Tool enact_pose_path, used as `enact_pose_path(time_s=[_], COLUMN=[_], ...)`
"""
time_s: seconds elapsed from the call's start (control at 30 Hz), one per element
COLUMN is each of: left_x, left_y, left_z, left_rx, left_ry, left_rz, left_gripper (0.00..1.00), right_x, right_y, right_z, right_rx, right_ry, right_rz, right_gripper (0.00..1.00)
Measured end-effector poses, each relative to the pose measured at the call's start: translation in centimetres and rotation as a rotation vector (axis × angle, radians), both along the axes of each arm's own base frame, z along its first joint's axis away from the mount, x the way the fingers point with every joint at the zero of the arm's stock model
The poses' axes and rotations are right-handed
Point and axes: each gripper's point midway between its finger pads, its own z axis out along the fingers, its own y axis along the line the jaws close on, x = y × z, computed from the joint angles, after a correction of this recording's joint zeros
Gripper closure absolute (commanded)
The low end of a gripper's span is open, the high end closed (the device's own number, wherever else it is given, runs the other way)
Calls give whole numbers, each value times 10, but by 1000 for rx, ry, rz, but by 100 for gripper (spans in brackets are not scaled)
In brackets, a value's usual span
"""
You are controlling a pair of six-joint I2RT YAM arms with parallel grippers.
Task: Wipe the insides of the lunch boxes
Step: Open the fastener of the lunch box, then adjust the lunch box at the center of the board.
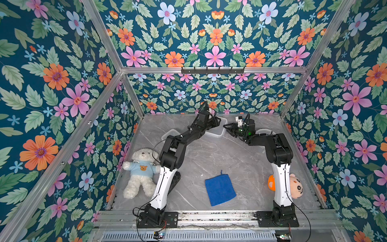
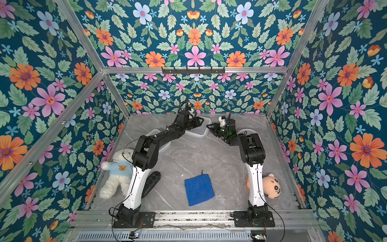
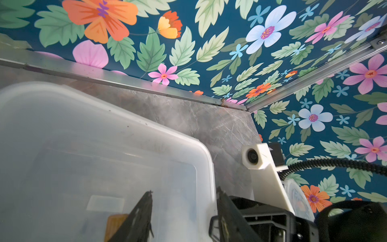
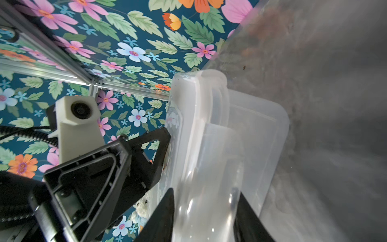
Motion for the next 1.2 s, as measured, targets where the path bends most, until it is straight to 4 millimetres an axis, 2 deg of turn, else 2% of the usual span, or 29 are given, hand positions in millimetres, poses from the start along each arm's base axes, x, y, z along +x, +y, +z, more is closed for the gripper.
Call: enact_pose_path(time_s=[0.17, 0.4, 0.6, 0.7, 0.77, 0.9, 0.97, 1.03, 1.13, 1.2], left_x=[0, -1, -4, -17, -25, -30, -24, -14, -5, -2], left_y=[-1, 0, 1, 11, 22, 57, 80, 107, 142, 157], left_z=[-1, -1, 19, 31, 47, 102, 111, 97, 54, 29], left_rx=[0, -1, 6, 56, 97, 172, 200, 226, 247, 243], left_ry=[1, 2, 17, 83, 87, -10, -37, -6, 91, 146], left_rz=[-2, -2, -6, 2, 17, 93, 136, 182, 216, 223], left_gripper=[47, 47, 45, 43, 40, 34, 34, 33, 28, 26], right_x=[-9, -25, -35, -44, -49, -57, -59, -60, -65, -67], right_y=[-7, -16, -27, -31, -28, -6, 4, 15, 33, 47], right_z=[1, 1, 23, 38, 49, 66, 68, 66, 59, 55], right_rx=[-95, -238, -378, -464, -528, -647, -697, -750, -809, -822], right_ry=[61, 114, 124, 117, 100, 52, 37, 24, 13, 3], right_rz=[-36, -29, -52, -62, -59, -13, 9, 33, 80, 114], right_gripper=[65, 42, 39, 54, 64, 91, 97, 98, 99, 99])
